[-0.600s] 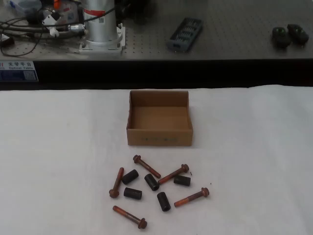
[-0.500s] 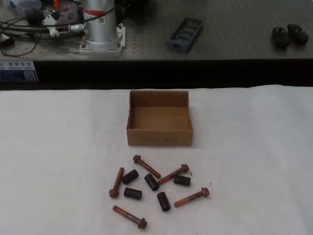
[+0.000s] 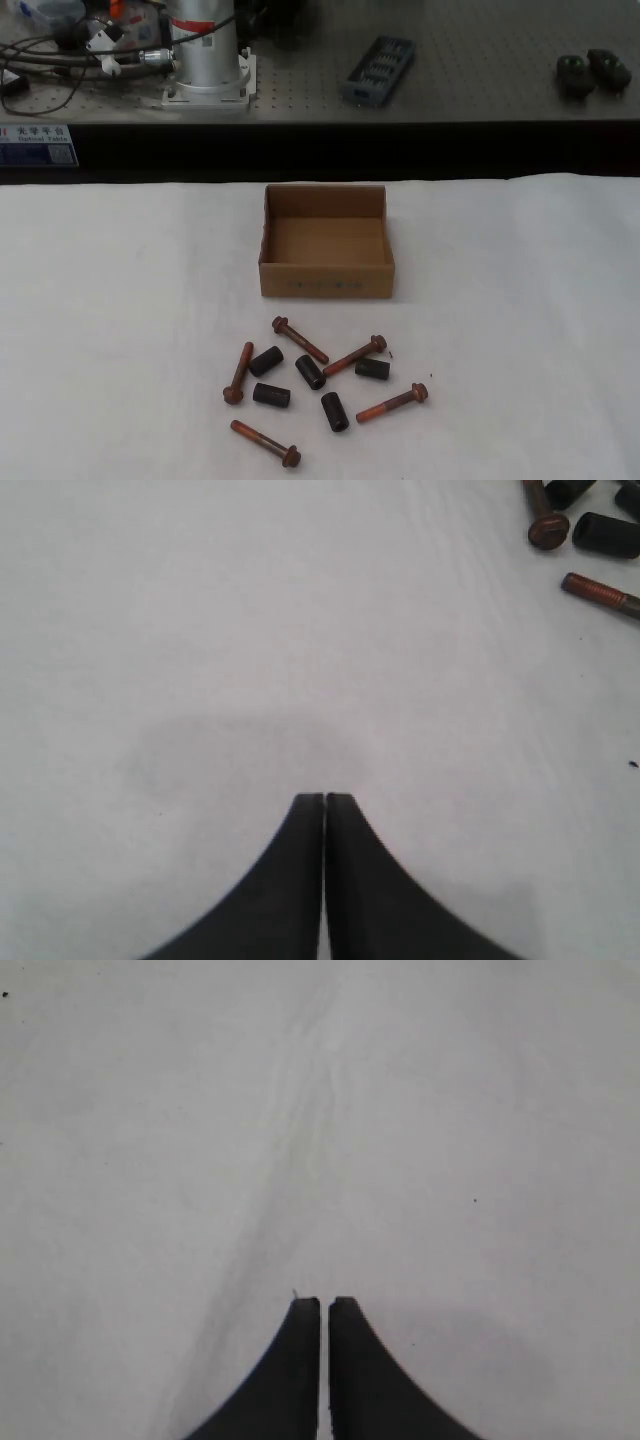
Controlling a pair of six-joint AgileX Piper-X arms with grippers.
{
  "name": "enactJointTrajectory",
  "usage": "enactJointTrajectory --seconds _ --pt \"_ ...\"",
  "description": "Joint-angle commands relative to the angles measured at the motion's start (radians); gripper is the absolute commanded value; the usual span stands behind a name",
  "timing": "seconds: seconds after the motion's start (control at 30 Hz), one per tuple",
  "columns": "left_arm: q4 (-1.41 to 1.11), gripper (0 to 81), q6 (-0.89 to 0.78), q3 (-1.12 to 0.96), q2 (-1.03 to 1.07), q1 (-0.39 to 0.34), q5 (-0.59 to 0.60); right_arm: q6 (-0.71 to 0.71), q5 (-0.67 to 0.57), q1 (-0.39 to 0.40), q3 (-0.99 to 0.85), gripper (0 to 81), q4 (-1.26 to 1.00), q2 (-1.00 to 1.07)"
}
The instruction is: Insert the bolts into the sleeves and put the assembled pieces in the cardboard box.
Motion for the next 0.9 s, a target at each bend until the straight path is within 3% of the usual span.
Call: enactJointTrajectory --seconds 0.0,0.17,0.33,0.43,0.7,0.87 --pt "0.105 0.6 0.012 0.026 0.001 -0.001 0.005 -0.012 -0.002 -0.006 -0.008 3.7 -0.002 -0.011" --pt "0.105 0.6 0.019 0.026 0.001 -0.001 0.005 -0.012 -0.002 -0.006 -0.008 3.7 -0.002 -0.011" --pt "0.101 0.6 0.241 0.026 0.001 -0.001 -0.023 -0.012 -0.002 -0.006 -0.008 3.7 -0.002 -0.011" --pt "0.101 0.6 0.291 0.026 0.001 -0.001 -0.023 -0.012 -0.002 -0.006 -0.008 3.7 -0.002 -0.011" --pt "0.094 0.6 0.275 0.026 0.001 -0.001 -0.013 -0.012 -0.002 -0.006 -0.008 3.7 -0.002 -0.011" --pt "0.074 0.6 0.107 0.026 0.001 -0.001 0.148 -0.011 -0.003 -0.006 -0.008 3.7 -0.051 -0.011"
